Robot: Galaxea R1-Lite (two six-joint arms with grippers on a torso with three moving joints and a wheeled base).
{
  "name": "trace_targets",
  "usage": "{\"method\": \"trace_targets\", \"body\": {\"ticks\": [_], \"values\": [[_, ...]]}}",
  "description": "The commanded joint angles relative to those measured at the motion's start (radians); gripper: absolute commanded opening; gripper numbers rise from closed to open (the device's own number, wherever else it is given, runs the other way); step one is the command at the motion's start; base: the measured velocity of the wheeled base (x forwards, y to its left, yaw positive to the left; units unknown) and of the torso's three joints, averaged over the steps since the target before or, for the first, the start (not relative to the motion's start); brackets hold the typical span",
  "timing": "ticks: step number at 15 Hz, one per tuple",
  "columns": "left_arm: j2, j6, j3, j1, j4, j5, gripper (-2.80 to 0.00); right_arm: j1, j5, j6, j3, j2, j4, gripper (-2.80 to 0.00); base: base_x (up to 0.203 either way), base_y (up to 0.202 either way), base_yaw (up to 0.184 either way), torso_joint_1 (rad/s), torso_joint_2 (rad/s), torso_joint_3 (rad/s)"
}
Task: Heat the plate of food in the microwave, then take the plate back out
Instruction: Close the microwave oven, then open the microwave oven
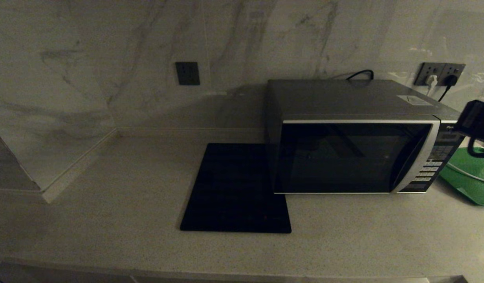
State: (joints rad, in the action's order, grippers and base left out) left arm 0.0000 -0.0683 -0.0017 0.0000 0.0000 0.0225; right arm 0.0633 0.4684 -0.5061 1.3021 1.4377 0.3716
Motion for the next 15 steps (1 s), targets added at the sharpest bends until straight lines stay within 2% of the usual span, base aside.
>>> {"method": "trace_targets", "body": {"ticks": [1,3,5,8,9,12,14,15], "values": [[0.000,-0.001,0.000,0.000,0.000,0.001,-2.80,-0.139,-0.104,0.021,0.008,-0.107,0.048,-2.80,0.000,0.000,0.000,0.000,0.00,0.000],[0.000,-0.001,0.000,0.000,0.000,0.001,-2.80,-0.253,-0.273,0.010,0.041,-0.139,0.178,-2.80,0.000,0.000,0.000,0.000,0.00,0.000],[0.000,-0.001,0.000,0.000,0.000,0.001,-2.80,-0.312,-0.429,-0.104,0.066,-0.147,0.281,-2.80,0.000,0.000,0.000,0.000,0.00,0.000],[0.000,-0.001,0.000,0.000,0.000,0.001,-2.80,-0.332,-0.577,-0.268,0.047,-0.101,0.306,-2.80,0.000,0.000,0.000,0.000,0.00,0.000],[0.000,-0.001,0.000,0.000,0.000,0.001,-2.80,-0.372,-0.626,-0.300,0.046,-0.063,0.306,-2.80,0.000,0.000,0.000,0.000,0.00,0.000],[0.000,-0.001,0.000,0.000,0.000,0.001,-2.80,-0.549,-0.838,-0.324,0.046,0.093,0.290,-2.80,0.000,0.000,0.000,0.000,0.00,0.000],[0.000,-0.001,0.000,0.000,0.000,0.001,-2.80,-0.635,-0.911,-0.299,0.028,0.211,0.222,-2.80,0.000,0.000,0.000,0.000,0.00,0.000],[0.000,-0.001,0.000,0.000,0.000,0.001,-2.80,-0.685,-0.926,-0.270,-0.008,0.251,0.141,-2.80,0.000,0.000,0.000,0.000,0.00,0.000]]}}
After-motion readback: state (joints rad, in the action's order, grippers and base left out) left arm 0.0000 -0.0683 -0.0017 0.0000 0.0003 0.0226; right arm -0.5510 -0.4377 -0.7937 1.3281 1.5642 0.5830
